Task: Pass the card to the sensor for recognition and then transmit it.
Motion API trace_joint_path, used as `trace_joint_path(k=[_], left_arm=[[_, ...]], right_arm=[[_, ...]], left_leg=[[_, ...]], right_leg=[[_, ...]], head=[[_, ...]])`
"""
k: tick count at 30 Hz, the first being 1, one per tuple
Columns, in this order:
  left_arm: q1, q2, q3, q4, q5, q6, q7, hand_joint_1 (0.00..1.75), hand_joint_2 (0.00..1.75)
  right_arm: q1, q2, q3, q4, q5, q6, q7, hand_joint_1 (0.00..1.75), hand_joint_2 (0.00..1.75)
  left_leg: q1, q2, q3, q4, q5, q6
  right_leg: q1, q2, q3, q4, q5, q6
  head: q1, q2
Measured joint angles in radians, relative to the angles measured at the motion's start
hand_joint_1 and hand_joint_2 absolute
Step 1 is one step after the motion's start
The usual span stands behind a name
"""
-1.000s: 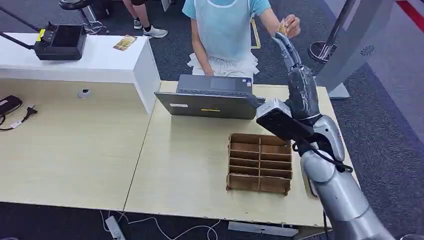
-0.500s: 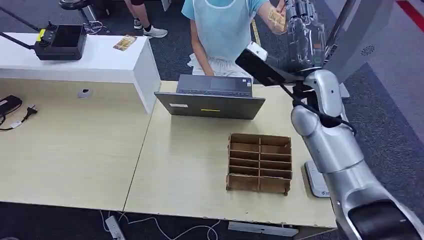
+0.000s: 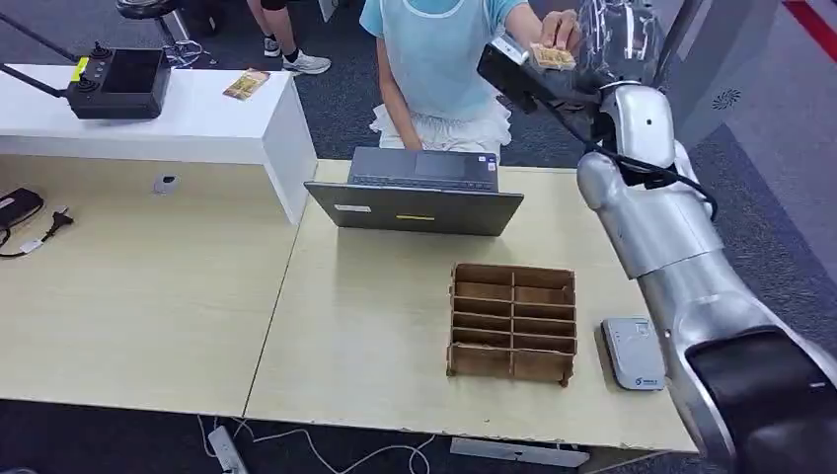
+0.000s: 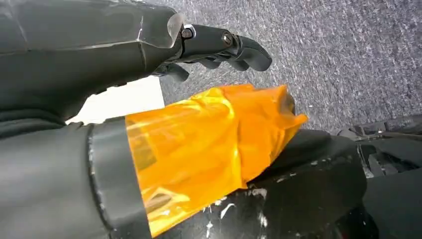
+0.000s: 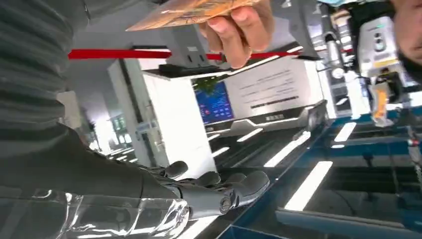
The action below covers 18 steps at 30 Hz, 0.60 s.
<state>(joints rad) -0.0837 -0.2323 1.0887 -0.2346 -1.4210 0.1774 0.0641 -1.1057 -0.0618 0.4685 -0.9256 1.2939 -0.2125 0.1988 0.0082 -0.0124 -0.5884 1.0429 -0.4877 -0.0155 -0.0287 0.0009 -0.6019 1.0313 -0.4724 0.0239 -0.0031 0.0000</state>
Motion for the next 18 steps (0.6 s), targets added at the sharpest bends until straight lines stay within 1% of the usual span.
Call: trace_joint_path(k=[4, 8, 9, 10, 11, 12, 13, 14, 15, 16, 17, 18], left_arm=[[0.0, 0.001, -0.004, 0.0, -0.003, 0.0, 0.001, 0.0, 0.0], [0.0, 0.002, -0.01, 0.0, -0.006, 0.0, 0.002, 0.0, 0.0], [0.0, 0.002, -0.011, 0.0, -0.006, 0.0, 0.002, 0.0, 0.0], [0.0, 0.002, -0.011, 0.0, -0.006, 0.0, 0.002, 0.0, 0.0], [0.0, 0.002, -0.012, 0.0, -0.007, 0.0, 0.002, 0.0, 0.0], [0.0, 0.002, -0.012, 0.0, -0.007, 0.0, 0.002, 0.0, 0.0], [0.0, 0.002, -0.013, 0.0, -0.007, 0.0, 0.002, 0.0, 0.0], [0.0, 0.002, -0.014, 0.0, -0.007, 0.0, 0.002, 0.0, 0.0], [0.0, 0.002, -0.015, 0.0, -0.006, 0.0, 0.002, 0.0, 0.0], [0.0, 0.002, -0.016, 0.0, -0.006, 0.0, 0.002, 0.0, 0.0], [0.0, 0.002, -0.018, 0.0, -0.006, 0.0, 0.002, 0.0, 0.0], [0.0, 0.002, -0.018, 0.0, -0.007, 0.0, 0.002, 0.0, 0.0]], right_arm=[[-0.027, 0.0, -0.01, 0.082, 0.029, -0.001, 0.017, 0.0, 1.75], [-0.037, 0.0, -0.015, 0.134, 0.043, -0.002, 0.02, 0.0, 1.75], [-0.039, 0.0, -0.015, 0.144, 0.048, -0.002, 0.02, 0.3, 1.75], [-0.04, 0.0, -0.015, 0.153, 0.049, -0.002, 0.02, 0.84, 1.75], [-0.04, 0.0, -0.015, 0.158, 0.049, -0.002, 0.02, 1.61, 1.75], [-0.041, 0.0, -0.015, 0.164, 0.05, -0.002, 0.02, 1.75, 1.75], [-0.041, 0.0, -0.016, 0.169, 0.052, -0.002, 0.02, 1.75, 1.75], [-0.042, 0.0, -0.019, 0.172, 0.052, -0.002, 0.02, 1.71, 1.75], [-0.043, 0.0, -0.021, 0.176, 0.053, -0.002, 0.02, 1.75, 1.75], [-0.044, 0.0, -0.021, 0.179, 0.053, -0.002, 0.019, 1.73, 1.75], [-0.045, 0.0, -0.022, 0.182, 0.053, -0.002, 0.017, 1.75, 1.75], [-0.045, 0.0, -0.023, 0.183, 0.053, -0.002, 0.016, 1.71, 1.75]], left_leg=[[0.0, 0.0, 0.0, 0.0, 0.0, 0.0], [0.0, 0.0, 0.0, 0.0, 0.0, 0.0], [0.0, 0.0, 0.0, 0.0, 0.0, 0.0], [0.0, 0.0, 0.0, 0.0, 0.0, 0.0], [0.0, 0.0, 0.0, 0.0, 0.0, 0.0], [0.0, 0.0, 0.0, 0.0, 0.0, 0.0], [0.0, 0.0, 0.0, 0.0, 0.0, 0.0], [0.0, 0.0, 0.0, 0.0, 0.0, 0.0], [0.0, 0.0, 0.0, 0.0, 0.0, 0.0], [0.0, 0.0, 0.0, 0.0, 0.0, 0.0], [0.0, 0.0, 0.0, 0.0, 0.0, 0.0], [0.0, 0.0, 0.0, 0.0, 0.0, 0.0]], right_leg=[[0.0, 0.0, 0.0, 0.0, 0.0, 0.0], [0.0, 0.0, 0.0, 0.0, 0.001, -0.001], [0.0, 0.0, 0.0, 0.0, 0.001, -0.001], [0.0, 0.0, 0.0, 0.0, 0.001, -0.001], [0.0, 0.0, 0.0, 0.0, 0.001, -0.001], [0.0, 0.0, 0.0, 0.0, 0.001, -0.001], [0.0, 0.0, 0.0, 0.0, 0.001, -0.001], [0.0, 0.0, 0.0, 0.0, 0.001, -0.001], [0.0, 0.0, 0.0, 0.0, 0.001, -0.001], [0.0, 0.0, 0.0, 0.0, 0.001, -0.001], [0.0, 0.0, 0.0, 0.0, 0.001, -0.001], [0.0, 0.0, 0.0, 0.0, 0.001, -0.001]], head=[[0.0, 0.0], [0.0, 0.0], [0.0, 0.0], [0.0, 0.0], [0.0, 0.0], [0.0, 0.0], [0.0, 0.0], [0.0, 0.0], [0.0, 0.0], [0.0, 0.0], [0.0, 0.0], [0.0, 0.0]])
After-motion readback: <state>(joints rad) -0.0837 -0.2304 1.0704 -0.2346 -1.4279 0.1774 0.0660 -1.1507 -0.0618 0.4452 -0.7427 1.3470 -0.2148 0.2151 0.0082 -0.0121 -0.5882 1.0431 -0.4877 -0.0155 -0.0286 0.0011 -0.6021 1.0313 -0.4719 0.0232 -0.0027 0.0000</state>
